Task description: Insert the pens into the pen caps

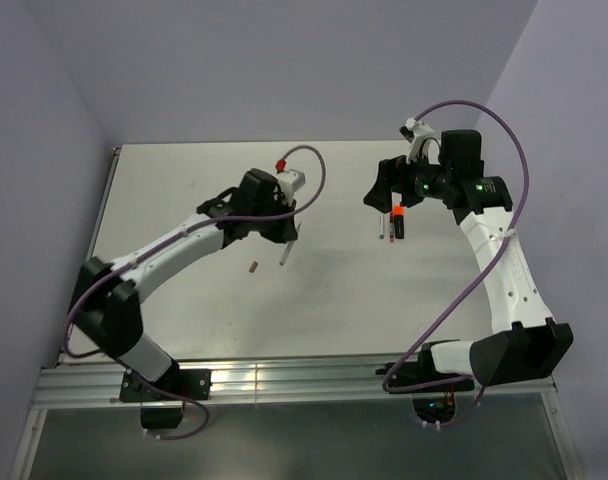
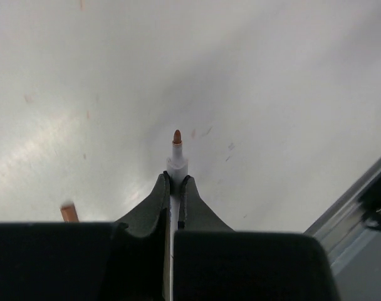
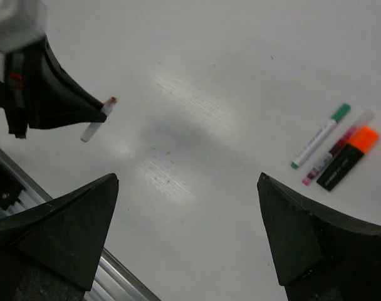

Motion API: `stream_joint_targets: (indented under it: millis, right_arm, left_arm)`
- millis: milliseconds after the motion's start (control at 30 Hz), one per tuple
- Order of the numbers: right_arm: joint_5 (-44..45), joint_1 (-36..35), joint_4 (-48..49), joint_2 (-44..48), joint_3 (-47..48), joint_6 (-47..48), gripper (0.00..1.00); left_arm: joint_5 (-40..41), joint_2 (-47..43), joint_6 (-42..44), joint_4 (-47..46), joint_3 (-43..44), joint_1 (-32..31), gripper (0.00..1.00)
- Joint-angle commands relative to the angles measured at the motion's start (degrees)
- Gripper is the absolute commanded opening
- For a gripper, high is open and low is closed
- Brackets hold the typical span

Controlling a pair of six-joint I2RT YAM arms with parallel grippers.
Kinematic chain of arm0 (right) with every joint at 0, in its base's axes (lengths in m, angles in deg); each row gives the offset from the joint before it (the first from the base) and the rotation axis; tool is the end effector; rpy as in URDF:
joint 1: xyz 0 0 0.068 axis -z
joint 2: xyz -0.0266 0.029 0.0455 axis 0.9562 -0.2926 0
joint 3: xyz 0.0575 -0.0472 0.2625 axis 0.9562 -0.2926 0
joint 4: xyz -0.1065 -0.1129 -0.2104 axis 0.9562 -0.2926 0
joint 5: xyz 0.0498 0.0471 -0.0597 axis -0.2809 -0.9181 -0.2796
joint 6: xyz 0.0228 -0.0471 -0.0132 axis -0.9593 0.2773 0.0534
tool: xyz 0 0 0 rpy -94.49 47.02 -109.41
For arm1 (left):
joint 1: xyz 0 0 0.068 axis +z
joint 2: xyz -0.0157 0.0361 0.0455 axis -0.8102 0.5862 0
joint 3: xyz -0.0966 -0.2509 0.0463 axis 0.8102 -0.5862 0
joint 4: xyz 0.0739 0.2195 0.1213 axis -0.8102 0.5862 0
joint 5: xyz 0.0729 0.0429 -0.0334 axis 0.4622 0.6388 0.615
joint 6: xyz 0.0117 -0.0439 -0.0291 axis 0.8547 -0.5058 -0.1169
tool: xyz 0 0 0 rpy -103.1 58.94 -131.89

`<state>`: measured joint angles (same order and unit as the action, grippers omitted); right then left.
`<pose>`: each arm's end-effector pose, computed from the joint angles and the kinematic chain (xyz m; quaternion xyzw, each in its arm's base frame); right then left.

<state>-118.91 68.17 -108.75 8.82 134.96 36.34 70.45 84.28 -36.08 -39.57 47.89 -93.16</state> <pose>0.2670 0.0416 0.3909 -0.1970 0.8522 0.2468 0.4172 0.2767 -0.2333 0.2611 0.2292 0.9039 -0.2384 0.2712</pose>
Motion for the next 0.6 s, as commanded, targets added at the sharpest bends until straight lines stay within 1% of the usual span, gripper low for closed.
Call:
stream_joint_targets:
  millis: [0,67,100,200,300,333,400,433,467,533,567]
  right_arm:
    - [-10.34,0.34,5.89,5.32,3.08,4.26,1.00]
    - [-10.88,0.42,9.48,6.29,2.56,2.43,1.00]
    - [-11.23,0.34,10.72,6.55,2.29,1.28,1.00]
    - [-13.68,0.34,15.46,7.52,0.80,-2.77,1.00]
    - [-21.14,0.42,17.49,7.18,-0.52,-1.72,1.00]
    - [-22.12,0.34,18.55,6.82,-0.79,-3.37,1.00]
    - [-29.13,-0.80,22.40,6.56,-2.45,-5.41,1.00]
    - [-29.86,-1.24,24.86,7.60,-3.76,-9.67,1.00]
    - [-27.43,-2.99,30.19,8.48,-6.73,-11.37,1.00]
    - [-25.57,-5.45,33.05,9.46,-8.78,-12.87,1.00]
    - [-25.30,-6.59,32.97,9.02,-8.26,-14.18,1.00]
  left_arm:
    - [-3.82,-12.00,-0.90,-13.01,3.04,1.33,0.00]
    - [-4.96,-15.01,-1.51,-16.98,1.38,2.30,0.00]
    - [-5.49,-17.46,-1.78,-20.66,0.76,2.92,0.00]
    - [-5.06,-21.25,-4.67,-24.55,-0.04,5.47,0.00]
    - [-6.98,-23.36,-7.84,-28.50,0.40,8.45,0.00]
    - [-7.77,-23.81,-8.89,-29.82,0.40,9.07,0.00]
    - [-9.45,-25.65,-11.44,-31.94,-0.30,10.30,0.00]
    - [-9.97,-26.27,-12.23,-33.16,-0.83,10.57,0.00]
    - [-11.02,-27.14,-13.72,-37.09,-2.75,10.74,0.00]
    - [-14.27,-29.87,-16.18,-42.99,-5.74,11.53,0.00]
    - [-15.50,-30.83,-18.89,-49.28,-9.24,11.80,0.00]
